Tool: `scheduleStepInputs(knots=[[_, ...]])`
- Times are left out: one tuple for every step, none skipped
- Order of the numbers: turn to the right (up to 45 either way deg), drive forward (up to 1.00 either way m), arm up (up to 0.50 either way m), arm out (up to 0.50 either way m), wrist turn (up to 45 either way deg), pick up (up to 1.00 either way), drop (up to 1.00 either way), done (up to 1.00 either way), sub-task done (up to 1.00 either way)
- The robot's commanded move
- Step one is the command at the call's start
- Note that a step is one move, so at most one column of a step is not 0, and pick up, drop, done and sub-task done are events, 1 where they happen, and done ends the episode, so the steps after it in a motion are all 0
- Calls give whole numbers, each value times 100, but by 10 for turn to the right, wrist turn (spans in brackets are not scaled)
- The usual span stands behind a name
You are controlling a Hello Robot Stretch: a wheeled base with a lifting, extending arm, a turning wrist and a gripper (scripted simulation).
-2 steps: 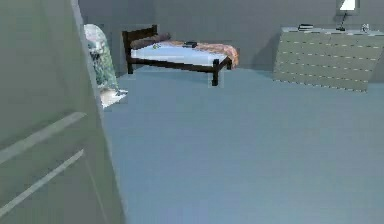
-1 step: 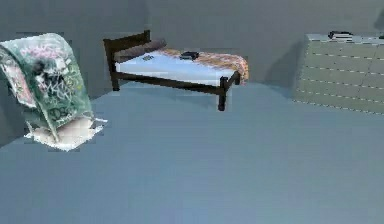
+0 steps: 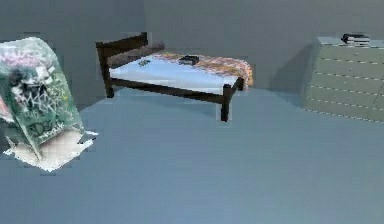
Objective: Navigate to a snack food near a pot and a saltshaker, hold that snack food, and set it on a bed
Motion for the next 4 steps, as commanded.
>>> scheduleStepInputs(knots=[[-120, 0, 0, 0, 0, 0, 0, 0, 0], [0, 100, 0, 0, 0, 0, 0, 0, 0], [0, 100, 0, 0, 0, 0, 0, 0, 0], [-120, 0, 0, 0, 0, 0, 0, 0, 0]])
